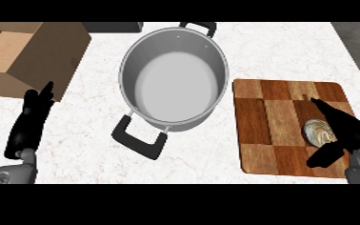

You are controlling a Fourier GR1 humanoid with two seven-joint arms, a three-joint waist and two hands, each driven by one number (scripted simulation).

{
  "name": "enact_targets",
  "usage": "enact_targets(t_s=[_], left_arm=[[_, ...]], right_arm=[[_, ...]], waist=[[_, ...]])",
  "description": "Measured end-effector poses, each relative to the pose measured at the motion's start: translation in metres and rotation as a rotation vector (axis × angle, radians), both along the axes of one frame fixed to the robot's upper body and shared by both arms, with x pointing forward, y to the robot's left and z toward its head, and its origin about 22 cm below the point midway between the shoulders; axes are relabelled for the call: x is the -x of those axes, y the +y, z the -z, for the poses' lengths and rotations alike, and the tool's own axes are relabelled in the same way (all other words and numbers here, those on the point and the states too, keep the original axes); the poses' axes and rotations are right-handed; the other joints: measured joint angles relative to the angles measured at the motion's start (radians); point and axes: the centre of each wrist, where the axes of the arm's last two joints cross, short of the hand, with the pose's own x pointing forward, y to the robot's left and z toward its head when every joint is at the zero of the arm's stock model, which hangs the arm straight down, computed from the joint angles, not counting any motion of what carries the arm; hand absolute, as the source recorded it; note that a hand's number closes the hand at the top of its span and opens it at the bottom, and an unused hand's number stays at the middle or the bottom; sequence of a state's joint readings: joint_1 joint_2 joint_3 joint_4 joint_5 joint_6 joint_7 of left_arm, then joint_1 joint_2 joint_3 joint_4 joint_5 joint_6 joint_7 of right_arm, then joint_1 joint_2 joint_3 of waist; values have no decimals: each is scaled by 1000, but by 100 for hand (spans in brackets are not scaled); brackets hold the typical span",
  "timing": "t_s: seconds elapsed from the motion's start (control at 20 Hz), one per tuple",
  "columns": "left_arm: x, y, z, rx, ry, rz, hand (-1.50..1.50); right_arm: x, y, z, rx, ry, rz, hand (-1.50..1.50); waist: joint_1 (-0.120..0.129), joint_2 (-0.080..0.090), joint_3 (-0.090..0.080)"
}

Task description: Pick the cupcake from the cutting board and place it in the pot

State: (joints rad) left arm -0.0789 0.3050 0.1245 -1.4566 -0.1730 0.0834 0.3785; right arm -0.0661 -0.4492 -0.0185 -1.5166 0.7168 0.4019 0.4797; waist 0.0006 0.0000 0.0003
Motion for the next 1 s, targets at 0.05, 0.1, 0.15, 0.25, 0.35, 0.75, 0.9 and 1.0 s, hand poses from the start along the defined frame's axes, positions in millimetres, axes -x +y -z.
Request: enact_targets(t_s=[0.05, 0.1, 0.15, 0.25, 0.35, 0.75, 0.9, 1.0], left_arm=[[1, 0, -4, 2, -1, 1, 0], [0, 2, -2, 1, -2, -1, 0], [1, 4, -1, -2, -2, -3, 0], [3, 6, 2, -1, -2, -6, 0], [-1, 9, 2, 5, 0, -5, 0], [-5, 7, -4, 2, -9, -4, 0], [-7, 9, -6, 3, -5, -1, 0], [-7, 6, -6, 4, -7, 2, 0]], right_arm=[[1, 1, 5, -4, -1, -3, -150], [-1, -2, 4, -4, 1, -2, -150], [-4, -5, 5, -7, 5, 0, -150], [-1, -2, 9, -6, 8, 0, -150], [1, 0, 7, -15, 9, 4, 150], [-11, -10, 16, 38, -85, -69, 150], [-13, -7, 15, 82, -122, -98, 150], [-7, -4, 15, 99, -152, -108, 150]], waist=[[0, 0, 0], [0, 0, 0], [0, 0, 0], [0, 0, 0], [-1, 0, 0], [1, -3, -5], [0, -3, -5], [-2, -3, -5]])
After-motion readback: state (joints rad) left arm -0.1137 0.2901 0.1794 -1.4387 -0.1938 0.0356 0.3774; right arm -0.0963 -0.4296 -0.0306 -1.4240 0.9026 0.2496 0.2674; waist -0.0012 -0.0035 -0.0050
